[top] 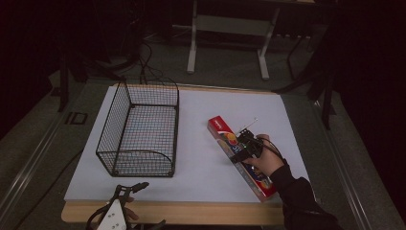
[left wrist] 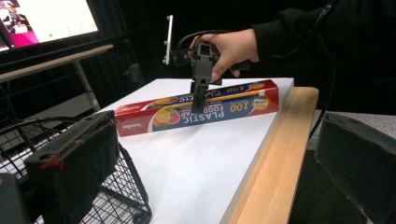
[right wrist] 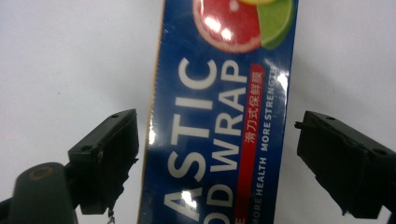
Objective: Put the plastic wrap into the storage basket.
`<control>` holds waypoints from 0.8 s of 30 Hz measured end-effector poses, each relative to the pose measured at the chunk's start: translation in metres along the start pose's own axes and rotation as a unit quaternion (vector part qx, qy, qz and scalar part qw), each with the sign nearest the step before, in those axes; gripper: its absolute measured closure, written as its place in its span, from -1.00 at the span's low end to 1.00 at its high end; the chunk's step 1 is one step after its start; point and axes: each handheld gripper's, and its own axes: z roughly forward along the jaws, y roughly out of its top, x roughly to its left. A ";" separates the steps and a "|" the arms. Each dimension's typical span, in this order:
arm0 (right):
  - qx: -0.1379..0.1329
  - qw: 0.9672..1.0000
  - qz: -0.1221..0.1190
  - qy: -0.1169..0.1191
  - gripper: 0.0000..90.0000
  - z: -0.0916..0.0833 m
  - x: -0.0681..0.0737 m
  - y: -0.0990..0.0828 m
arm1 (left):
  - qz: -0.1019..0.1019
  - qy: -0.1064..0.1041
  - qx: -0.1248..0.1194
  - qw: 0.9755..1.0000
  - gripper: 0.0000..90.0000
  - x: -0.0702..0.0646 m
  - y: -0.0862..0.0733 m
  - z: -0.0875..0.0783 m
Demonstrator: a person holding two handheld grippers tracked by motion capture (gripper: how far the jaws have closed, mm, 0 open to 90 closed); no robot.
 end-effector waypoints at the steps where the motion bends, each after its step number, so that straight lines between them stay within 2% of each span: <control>1: 0.010 1.000 0.001 0.000 -0.71 0.000 0.000 0.001 | 0.000 0.000 0.000 1.000 -0.99 0.000 0.000 0.000; 5: 0.043 0.999 0.007 -0.004 -0.68 0.002 0.002 0.005 | 0.001 0.000 0.001 1.000 -0.99 0.000 0.000 0.000; 10: 0.069 0.998 0.010 -0.007 -0.64 0.007 0.005 0.010 | 0.001 0.000 0.001 1.000 -0.99 0.000 0.000 0.000; 14: 0.090 0.996 0.009 -0.008 -0.48 0.013 0.007 0.012 | 0.001 0.000 0.001 1.000 -0.99 0.000 0.000 0.000; 16: 0.094 0.995 0.014 -0.018 -0.30 0.015 0.007 0.014 | 0.001 0.001 0.001 1.000 -0.99 0.000 0.000 0.000; 18: 0.096 0.995 0.017 -0.009 -0.20 0.015 0.005 0.016 | 0.001 0.001 0.001 1.000 -0.99 0.000 0.000 0.000; 23: 0.112 0.994 0.009 -0.009 -0.15 0.016 0.005 0.019 | 0.002 0.001 0.002 1.000 -0.99 0.000 0.000 0.000; 24: 0.117 0.993 0.019 -0.009 -0.13 0.016 0.005 0.020 | 0.003 0.001 0.003 1.000 -0.99 0.000 0.000 0.000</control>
